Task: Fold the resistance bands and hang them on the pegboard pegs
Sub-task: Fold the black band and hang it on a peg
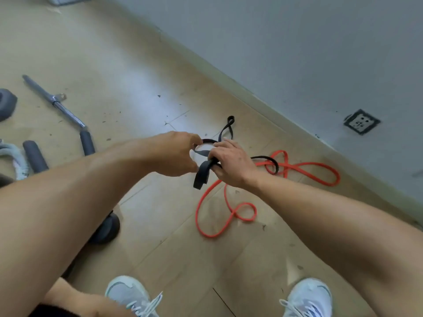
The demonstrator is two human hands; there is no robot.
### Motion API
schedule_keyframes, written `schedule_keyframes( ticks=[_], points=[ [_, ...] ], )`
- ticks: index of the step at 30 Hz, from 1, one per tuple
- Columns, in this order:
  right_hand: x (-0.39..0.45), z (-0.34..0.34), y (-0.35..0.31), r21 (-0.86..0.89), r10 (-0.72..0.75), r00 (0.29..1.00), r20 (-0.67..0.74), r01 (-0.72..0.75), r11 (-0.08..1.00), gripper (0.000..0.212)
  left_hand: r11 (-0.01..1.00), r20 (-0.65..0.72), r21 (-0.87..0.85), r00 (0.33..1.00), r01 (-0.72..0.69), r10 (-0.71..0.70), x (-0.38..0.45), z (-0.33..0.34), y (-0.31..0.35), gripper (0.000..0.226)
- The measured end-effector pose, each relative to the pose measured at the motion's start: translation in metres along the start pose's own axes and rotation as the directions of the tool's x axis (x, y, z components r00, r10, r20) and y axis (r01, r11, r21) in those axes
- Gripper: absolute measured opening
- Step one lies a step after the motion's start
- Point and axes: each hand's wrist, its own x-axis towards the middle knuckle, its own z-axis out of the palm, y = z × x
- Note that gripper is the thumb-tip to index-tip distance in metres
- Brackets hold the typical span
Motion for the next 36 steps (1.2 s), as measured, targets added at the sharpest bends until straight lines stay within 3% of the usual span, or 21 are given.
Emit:
schedule_keyframes(
  ticks=[5, 8, 10, 13, 16, 18, 21, 24, 30, 32, 36],
  points=[
    [-0.012, -0.118, -0.043, 0.147, 0.12, 0.992, -0.03, -0.114, 0.983, 0.019, 0.989, -0.174, -0.147, 0.985, -0.034, 0.008, -0.032, -0.011, 0.023, 0.086],
    [-0.028, -0.169, -0.064, 0.109, 0.13, 0.991, -0.04, -0.125, 0.986, 0.021, 0.954, -0.201, -0.287, 0.979, -0.085, 0.027, -0.051, -0.017, 0.04, 0.07],
    [-0.04, -0.194, -0.076, -0.004, 0.101, 0.994, -0.052, -0.102, 0.995, 0.018, 0.92, -0.212, -0.368, 0.976, -0.134, 0.057, -0.065, -0.021, 0.052, 0.059],
    [-0.055, -0.214, -0.087, -0.044, 0.109, 0.991, -0.078, -0.112, 0.993, 0.012, 0.896, -0.243, -0.41, 0.967, -0.17, 0.073, -0.078, -0.022, 0.066, 0.053],
    [-0.063, -0.212, -0.091, 0.035, 0.164, 0.982, -0.089, -0.162, 0.986, 0.013, 0.887, -0.303, -0.423, 0.951, -0.184, 0.053, -0.082, -0.022, 0.071, 0.029],
    [-0.066, -0.203, -0.086, 0.176, 0.196, 0.978, -0.072, -0.181, 0.968, 0.014, 0.914, -0.32, -0.362, 0.945, -0.184, 0.063, -0.082, -0.023, 0.071, 0.021],
    [-0.068, -0.19, -0.074, 0.344, 0.218, 0.976, 0.026, -0.213, 0.914, 0.02, 0.883, -0.209, -0.43, 0.972, -0.188, 0.105, -0.084, -0.026, 0.069, 0.023],
    [-0.07, -0.181, -0.065, 0.4, 0.159, 0.978, 0.138, -0.202, 0.894, 0.023, 0.825, -0.085, -0.541, 0.987, -0.163, 0.139, -0.084, -0.029, 0.064, 0.034],
    [-0.069, -0.163, -0.048, 0.593, 0.099, 0.976, 0.196, -0.199, 0.78, 0.04, 0.816, 0.073, -0.572, 0.986, -0.081, 0.15, -0.069, -0.026, 0.041, 0.035],
    [-0.068, -0.161, -0.043, 0.611, 0.076, 0.979, 0.191, -0.179, 0.771, 0.038, 0.858, 0.059, -0.51, 0.992, -0.065, 0.111, -0.065, -0.023, 0.035, 0.031],
    [-0.072, -0.155, -0.04, 0.59, 0.032, 0.959, 0.28, -0.199, 0.782, 0.028, 0.909, -0.127, -0.379, 0.983, -0.174, 0.135, -0.066, -0.029, 0.037, 0.018]
  ],
)
